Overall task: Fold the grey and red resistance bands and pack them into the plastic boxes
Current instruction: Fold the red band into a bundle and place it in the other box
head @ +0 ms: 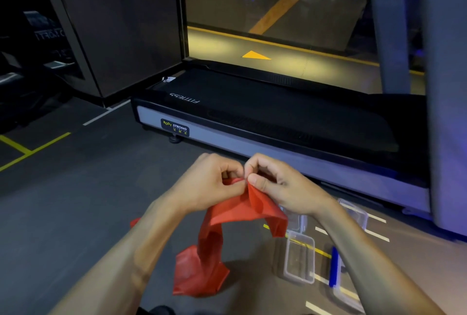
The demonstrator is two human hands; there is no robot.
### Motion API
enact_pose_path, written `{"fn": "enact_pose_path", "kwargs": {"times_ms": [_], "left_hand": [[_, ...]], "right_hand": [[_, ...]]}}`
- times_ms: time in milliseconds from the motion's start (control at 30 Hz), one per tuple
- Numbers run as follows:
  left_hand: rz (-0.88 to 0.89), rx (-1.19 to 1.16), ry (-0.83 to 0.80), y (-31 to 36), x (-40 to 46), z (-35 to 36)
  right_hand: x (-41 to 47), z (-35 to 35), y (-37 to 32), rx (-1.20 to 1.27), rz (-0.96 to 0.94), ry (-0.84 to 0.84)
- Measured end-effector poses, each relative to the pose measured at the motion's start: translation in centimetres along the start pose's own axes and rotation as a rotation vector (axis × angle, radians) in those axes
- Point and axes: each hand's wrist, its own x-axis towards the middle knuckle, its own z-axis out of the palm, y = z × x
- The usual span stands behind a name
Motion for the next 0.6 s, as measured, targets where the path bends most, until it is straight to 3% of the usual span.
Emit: {"fn": "enact_pose_path", "kwargs": {"times_ms": [133, 333, 600], "left_hand": [[0.004, -0.039, -0.003, -0.14, -0.14, 0.08], [-0.05, -0.365, -0.113, -0.31, -0.38, -0.34], [-0.078, -0.294, -0.053, -0.98, -0.34, 0.03]], "right_hand": [[0.13, -0.25, 0.0, 0.047, 0.0, -0.037], [0.25, 0.35, -0.17, 0.204, 0.022, -0.08], [0.24, -0.48, -0.14, 0.056, 0.008, -0.054]]}}
